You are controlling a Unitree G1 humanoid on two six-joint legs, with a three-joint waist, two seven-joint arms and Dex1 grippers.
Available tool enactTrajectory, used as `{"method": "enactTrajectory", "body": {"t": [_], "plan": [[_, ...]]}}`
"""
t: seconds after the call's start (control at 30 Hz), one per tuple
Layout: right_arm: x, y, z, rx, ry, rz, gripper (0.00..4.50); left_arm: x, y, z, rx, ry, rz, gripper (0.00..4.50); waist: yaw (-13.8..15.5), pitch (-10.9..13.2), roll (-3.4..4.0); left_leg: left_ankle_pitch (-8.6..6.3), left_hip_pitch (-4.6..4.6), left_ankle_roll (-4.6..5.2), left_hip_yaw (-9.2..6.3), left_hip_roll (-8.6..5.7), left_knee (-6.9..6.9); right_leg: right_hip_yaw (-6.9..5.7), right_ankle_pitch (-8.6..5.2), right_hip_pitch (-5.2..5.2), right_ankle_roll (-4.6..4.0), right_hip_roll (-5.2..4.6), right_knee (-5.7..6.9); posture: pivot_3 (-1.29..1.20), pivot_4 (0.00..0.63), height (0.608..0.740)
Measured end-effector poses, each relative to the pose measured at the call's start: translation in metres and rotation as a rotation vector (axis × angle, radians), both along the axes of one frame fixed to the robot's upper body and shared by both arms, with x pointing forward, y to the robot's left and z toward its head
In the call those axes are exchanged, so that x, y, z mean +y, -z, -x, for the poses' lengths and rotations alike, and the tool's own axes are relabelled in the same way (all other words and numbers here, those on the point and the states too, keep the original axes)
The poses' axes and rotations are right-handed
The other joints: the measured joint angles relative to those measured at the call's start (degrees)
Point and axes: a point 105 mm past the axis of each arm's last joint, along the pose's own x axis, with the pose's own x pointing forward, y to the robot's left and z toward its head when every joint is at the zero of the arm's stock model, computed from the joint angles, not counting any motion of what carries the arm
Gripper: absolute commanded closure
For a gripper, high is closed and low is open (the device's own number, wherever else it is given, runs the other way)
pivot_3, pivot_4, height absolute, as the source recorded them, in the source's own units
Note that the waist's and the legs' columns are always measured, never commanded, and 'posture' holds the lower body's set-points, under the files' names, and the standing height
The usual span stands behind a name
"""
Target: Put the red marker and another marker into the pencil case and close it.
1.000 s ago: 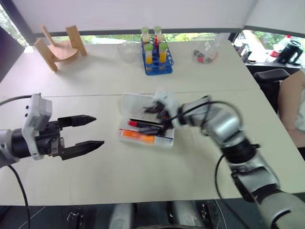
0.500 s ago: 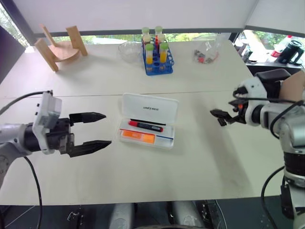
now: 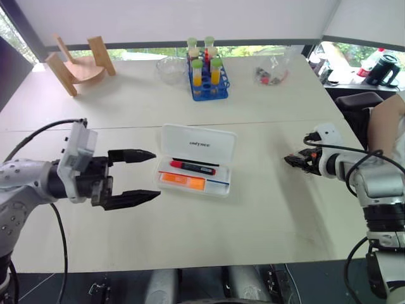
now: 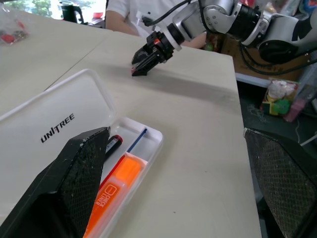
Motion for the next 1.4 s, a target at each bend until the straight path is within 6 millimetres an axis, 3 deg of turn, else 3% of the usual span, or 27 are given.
{"method": "enactTrajectory", "body": {"t": [0.07, 0.1, 0.23, 0.3, 0.43, 0.5, 0.6, 0.7, 1.03, 1.13, 1.33, 1.4], "plan": [[0.004, 0.001, 0.007, 0.011, -0.021, 0.001, 4.18, 0.0, -0.001, -0.001, -0.006, 0.001, 0.0, 0.0, 0.19, 0.0, 0.0, 0.0, 0.0, 0.0, -0.04, 0.0, -0.03, -0.02, 0.0, 0.0, 0.0, 0.0, -0.01, 0.0, 0.15, 0.74], [0.005, 0.0, 0.008, 0.011, -0.026, 0.005, 4.43, 0.0, -0.002, -0.001, -0.01, 0.001, 0.0, 0.0, 0.22, 0.0, 0.0, 0.0, -0.01, 0.0, -0.05, 0.0, -0.03, -0.03, -0.01, 0.0, 0.0, 0.01, -0.01, 0.0, 0.15, 0.74], [0.012, -0.003, 0.017, 0.04, -0.047, -0.001, 4.43, 0.002, -0.002, -0.005, -0.01, -0.019, 0.0, 0.0, 0.27, 0.01, 0.02, 0.0, -0.02, 0.0, -0.05, 0.01, -0.06, -0.02, -0.01, -0.05, -0.01, 0.03, -0.01, 0.0, 0.15, 0.74], [0.034, -0.011, 0.023, 0.05, -0.142, -0.061, 4.43, 0.004, -0.002, -0.007, -0.008, -0.032, 0.003, 0.0, 0.09, 0.04, 0.07, 0.0, -0.03, 0.01, -0.05, 0.01, -0.06, -0.02, -0.01, -0.08, 0.0, 0.03, 0.01, 0.0, 0.15, 0.74], [0.101, -0.056, 0.04, -0.035, -0.467, -0.135, 4.43, 0.01, -0.003, -0.008, -0.002, -0.052, -0.004, 0.0, -0.73, 0.07, 0.13, -0.01, -0.03, 0.01, -0.07, 0.08, -0.08, -0.02, -0.01, -0.12, -0.01, 0.1, 0.03, 0.0, 0.15, 0.74], [0.125, -0.061, 0.045, -0.039, -0.587, -0.125, 4.43, 0.014, -0.001, -0.006, 0.01, -0.061, -0.017, 0.0, -0.65, 0.07, 0.11, -0.01, -0.03, 0.01, -0.08, 0.09, -0.1, -0.03, -0.01, -0.12, -0.02, 0.11, 0.01, 0.0, 0.15, 0.74], [0.159, -0.043, 0.057, 0.025, -0.753, -0.125, 4.43, 0.015, 0.0, -0.006, 0.016, -0.061, -0.024, 0.0, -0.22, 0.08, 0.09, -0.01, -0.09, 0.01, -0.1, 0.05, -0.07, -0.08, -0.02, -0.12, -0.02, 0.05, 0.0, 0.0, 0.15, 0.74], [0.178, -0.026, 0.068, 0.073, -0.876, -0.105, 4.43, 0.016, 0.001, -0.007, 0.013, -0.069, -0.031, 0.0, -0.05, 0.08, 0.08, -0.01, -0.13, 0.01, -0.08, 0.0, -0.04, -0.07, -0.01, -0.13, 0.0, -0.04, -0.03, 0.0, 0.15, 0.74], [0.194, -0.008, 0.066, 0.09, -0.973, -0.062, 4.43, 0.014, 0.007, -0.005, 0.021, -0.09, -0.039, 0.0, -0.56, 0.09, 0.07, -0.01, -0.12, 0.01, -0.09, 0.04, -0.08, -0.05, -0.01, -0.2, -0.01, 0.03, 0.01, 0.0, 0.15, 0.74], [0.196, -0.009, 0.061, 0.073, -0.974, -0.054, 3.25, 0.013, 0.008, -0.003, 0.017, -0.096, -0.041, 0.0, -0.5, 0.09, 0.07, -0.01, -0.11, 0.01, -0.1, 0.04, -0.07, -0.06, -0.01, -0.19, -0.01, 0.02, 0.01, 0.0, 0.15, 0.74], [0.201, -0.006, 0.062, 0.079, -1.002, -0.052, 0.23, 0.012, 0.01, -0.002, 0.019, -0.116, -0.038, 0.0, -0.46, 0.08, 0.07, -0.01, -0.11, 0.01, -0.09, 0.03, -0.07, -0.06, -0.01, -0.18, -0.01, 0.0, 0.01, 0.0, 0.15, 0.74], [0.202, -0.007, 0.063, 0.082, -1.007, -0.053, 0.1, 0.013, 0.011, -0.002, 0.024, -0.122, -0.039, 0.0, -0.47, 0.08, 0.07, -0.01, -0.11, 0.01, -0.1, 0.03, -0.07, -0.06, -0.01, -0.18, -0.01, 0.01, 0.01, 0.0, 0.15, 0.74]]}}
